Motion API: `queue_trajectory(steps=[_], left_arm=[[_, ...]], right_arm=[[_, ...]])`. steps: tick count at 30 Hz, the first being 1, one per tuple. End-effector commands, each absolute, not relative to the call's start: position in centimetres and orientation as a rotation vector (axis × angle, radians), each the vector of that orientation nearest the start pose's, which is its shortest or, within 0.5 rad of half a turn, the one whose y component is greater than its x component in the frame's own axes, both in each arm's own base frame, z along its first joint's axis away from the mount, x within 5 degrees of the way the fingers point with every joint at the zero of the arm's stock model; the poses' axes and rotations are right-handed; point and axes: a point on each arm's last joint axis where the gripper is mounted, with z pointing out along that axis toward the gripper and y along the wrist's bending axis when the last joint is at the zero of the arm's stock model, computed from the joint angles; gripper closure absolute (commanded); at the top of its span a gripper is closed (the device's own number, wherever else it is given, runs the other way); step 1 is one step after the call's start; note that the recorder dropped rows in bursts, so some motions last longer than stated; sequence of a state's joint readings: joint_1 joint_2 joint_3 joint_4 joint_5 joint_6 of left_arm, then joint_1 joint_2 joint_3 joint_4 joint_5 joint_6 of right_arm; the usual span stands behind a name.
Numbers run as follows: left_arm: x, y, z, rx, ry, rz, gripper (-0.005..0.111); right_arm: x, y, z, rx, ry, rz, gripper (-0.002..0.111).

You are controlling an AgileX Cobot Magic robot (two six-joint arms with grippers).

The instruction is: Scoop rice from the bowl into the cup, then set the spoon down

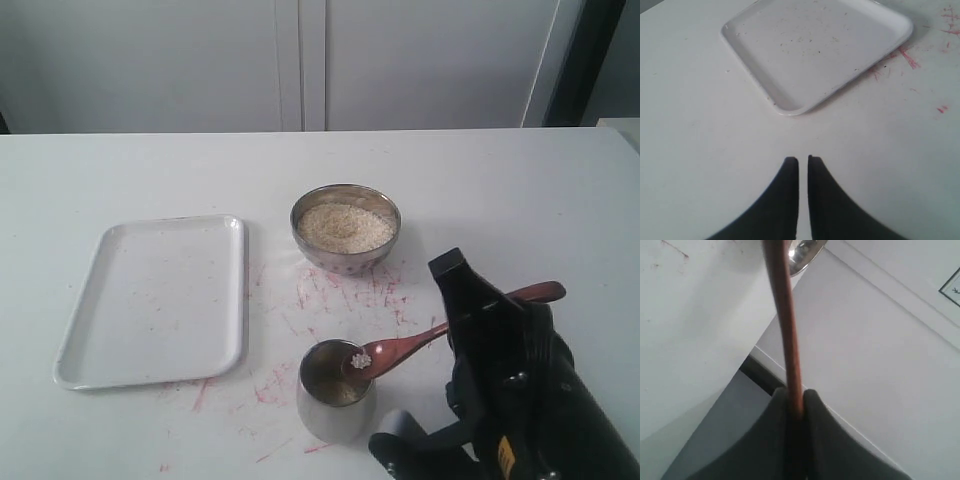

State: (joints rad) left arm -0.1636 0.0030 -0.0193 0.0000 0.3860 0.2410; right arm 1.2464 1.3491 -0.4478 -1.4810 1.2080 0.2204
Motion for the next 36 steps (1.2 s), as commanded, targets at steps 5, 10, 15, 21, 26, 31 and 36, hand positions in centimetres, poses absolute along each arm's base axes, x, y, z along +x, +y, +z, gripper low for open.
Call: queue_trajectory(steps=[5,10,15,21,26,31,36], left_arm=[[5.1,-0.8,17.9,0.377,1.855,0.047,0.092],[5.1,-0.8,17.9,0.377,1.855,0.047,0.092],[5.1,-0.8,17.9,0.377,1.855,0.047,0.092],[5.1,-0.8,17.9,0.377,1.855,0.047,0.092],[5.1,-0.8,17.9,0.377,1.855,0.047,0.092],[5.1,-0.8,17.9,0.377,1.855,0.047,0.092],[5.1,-0.8,17.9,0.377,1.855,0.047,0.092]], right_arm=[[14.0,14.6,21.9,-1.860,1.104,-1.494,0.108],[14.4,14.8,22.3,-1.880,0.993,-1.555,0.108],[14.8,14.6,22.4,-1.915,0.963,-1.601,0.108],[14.8,14.6,22.3,-1.926,0.947,-1.610,0.108],[15.0,15.2,22.0,-1.965,0.881,-1.646,0.108],[15.4,16.1,22.5,-1.971,0.846,-1.665,0.108],[16.1,16.2,23.2,-2.011,0.845,-1.708,0.108]])
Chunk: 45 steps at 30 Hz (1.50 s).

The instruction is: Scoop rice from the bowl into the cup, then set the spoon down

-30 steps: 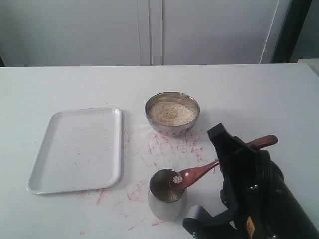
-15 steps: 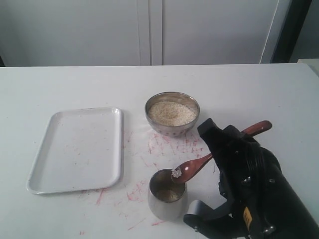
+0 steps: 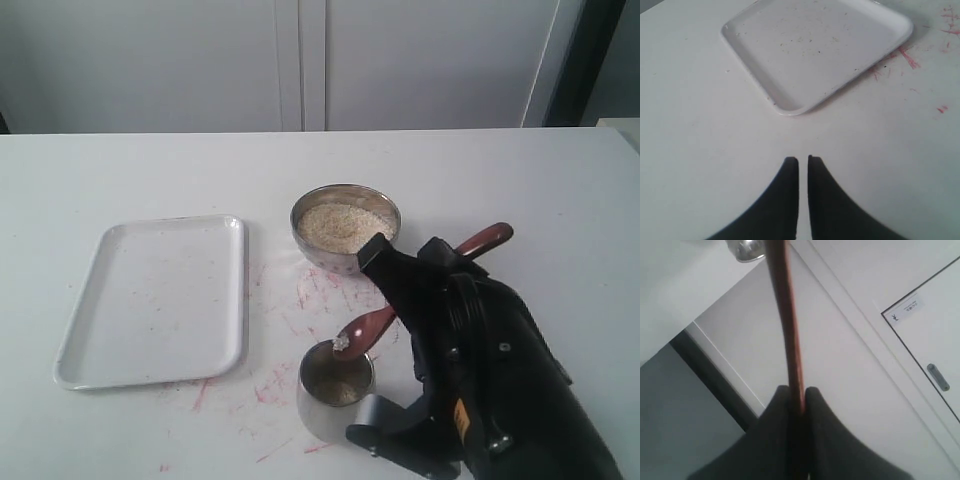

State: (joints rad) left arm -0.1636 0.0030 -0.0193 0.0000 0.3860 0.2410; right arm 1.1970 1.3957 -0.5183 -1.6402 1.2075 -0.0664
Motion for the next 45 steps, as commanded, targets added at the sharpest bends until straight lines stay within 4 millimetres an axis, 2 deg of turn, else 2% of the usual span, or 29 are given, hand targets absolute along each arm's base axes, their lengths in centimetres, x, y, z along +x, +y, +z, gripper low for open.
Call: queue_trajectory(steps=[1,20,32,34,37,41,45], left_arm=[[5.1,-0.8,17.9,0.377,1.855,0.047,0.092],[5.1,-0.8,17.9,0.377,1.855,0.047,0.092],[5.1,-0.8,17.9,0.377,1.855,0.047,0.092],[5.1,-0.8,17.9,0.377,1.855,0.047,0.092],[5.1,-0.8,17.9,0.377,1.855,0.047,0.092],[5.1,-0.8,17.9,0.377,1.855,0.047,0.092],[5.1,-0.8,17.9,0.377,1.855,0.047,0.092]], right_arm=[[16.1,16.1,23.2,-2.034,0.847,-1.715,0.108],[16.1,16.4,22.7,-2.155,0.761,-1.684,0.108],[16.1,16.3,22.7,-2.161,0.758,-1.700,0.108],[16.2,16.2,23.2,-2.038,0.848,-1.700,0.108],[16.1,16.0,24.0,-1.829,1.002,-1.600,0.108],[15.8,15.4,25.1,-1.463,1.286,-1.328,0.108],[15.6,14.8,25.7,-1.221,1.448,-1.137,0.108]])
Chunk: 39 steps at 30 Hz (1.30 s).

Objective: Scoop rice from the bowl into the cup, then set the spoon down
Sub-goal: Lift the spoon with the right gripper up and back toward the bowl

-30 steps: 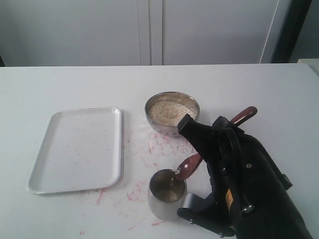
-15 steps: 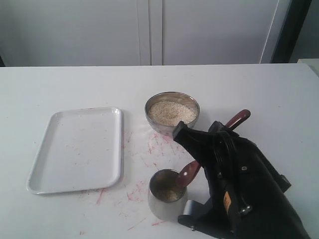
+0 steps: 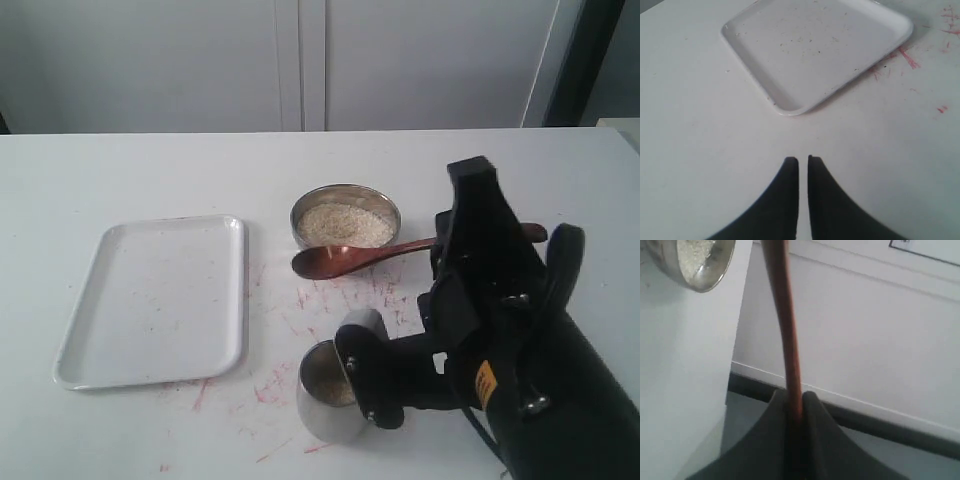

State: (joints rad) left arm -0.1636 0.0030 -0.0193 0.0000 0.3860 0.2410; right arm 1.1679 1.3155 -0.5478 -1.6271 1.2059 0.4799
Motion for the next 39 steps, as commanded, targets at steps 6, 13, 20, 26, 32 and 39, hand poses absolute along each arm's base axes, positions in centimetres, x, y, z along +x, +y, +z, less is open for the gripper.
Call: queue_trajectory(steps=[6,13,20,26,32,39], left_arm=[[5.1,-0.8,17.9,0.377,1.855,0.047,0.092],[5.1,-0.8,17.9,0.377,1.855,0.047,0.092],[5.1,-0.8,17.9,0.377,1.855,0.047,0.092],[5.1,-0.8,17.9,0.377,1.855,0.047,0.092],[5.1,-0.8,17.9,0.377,1.855,0.047,0.092],[5.1,-0.8,17.9,0.377,1.855,0.047,0.092]], right_arm=[[15.8,15.2,26.9,-1.058,1.507,-1.012,0.108],[16.5,18.0,30.9,-0.857,1.744,-0.671,0.108],[17.6,20.7,32.0,-0.849,1.812,-0.676,0.108],[18.7,23.4,32.4,-0.799,1.871,-0.672,0.108],[19.7,26.2,32.5,-0.802,1.929,-0.503,0.108],[22.6,26.4,32.9,-0.706,2.048,-0.171,0.108]])
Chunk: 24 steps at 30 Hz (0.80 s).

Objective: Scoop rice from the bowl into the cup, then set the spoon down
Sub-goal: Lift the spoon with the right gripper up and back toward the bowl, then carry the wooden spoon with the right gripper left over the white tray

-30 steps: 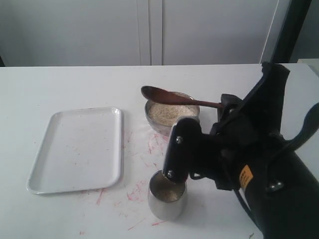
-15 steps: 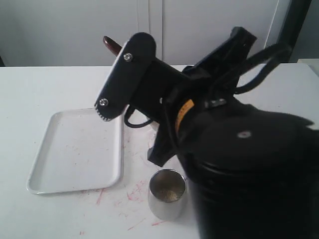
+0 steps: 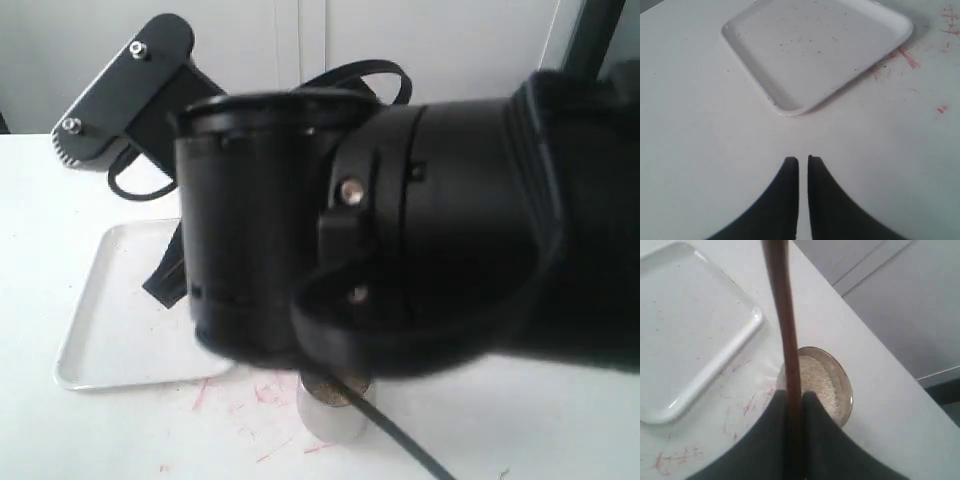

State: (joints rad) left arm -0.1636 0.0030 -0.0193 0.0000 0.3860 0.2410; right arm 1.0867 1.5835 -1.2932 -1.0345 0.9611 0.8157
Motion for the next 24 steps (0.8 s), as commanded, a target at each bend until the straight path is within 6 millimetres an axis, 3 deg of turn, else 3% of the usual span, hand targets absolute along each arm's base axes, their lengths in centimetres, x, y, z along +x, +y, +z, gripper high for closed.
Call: queue_trajectory(steps=[1,4,14,24], left_arm=[[5.1,-0.8,17.9,0.377,1.855,0.047,0.092],[5.1,-0.8,17.9,0.377,1.855,0.047,0.092],[5.1,-0.8,17.9,0.377,1.855,0.047,0.092],[5.1,-0.8,17.9,0.377,1.855,0.047,0.092]], right_arm=[[23.1,26.4,32.7,-0.687,2.067,-0.085,0.108],[24.0,26.8,32.2,-0.663,2.090,0.013,0.108],[28.6,32.7,29.1,-0.582,2.165,-0.075,0.108],[30.6,35.2,25.7,-0.663,2.137,-0.155,0.108]])
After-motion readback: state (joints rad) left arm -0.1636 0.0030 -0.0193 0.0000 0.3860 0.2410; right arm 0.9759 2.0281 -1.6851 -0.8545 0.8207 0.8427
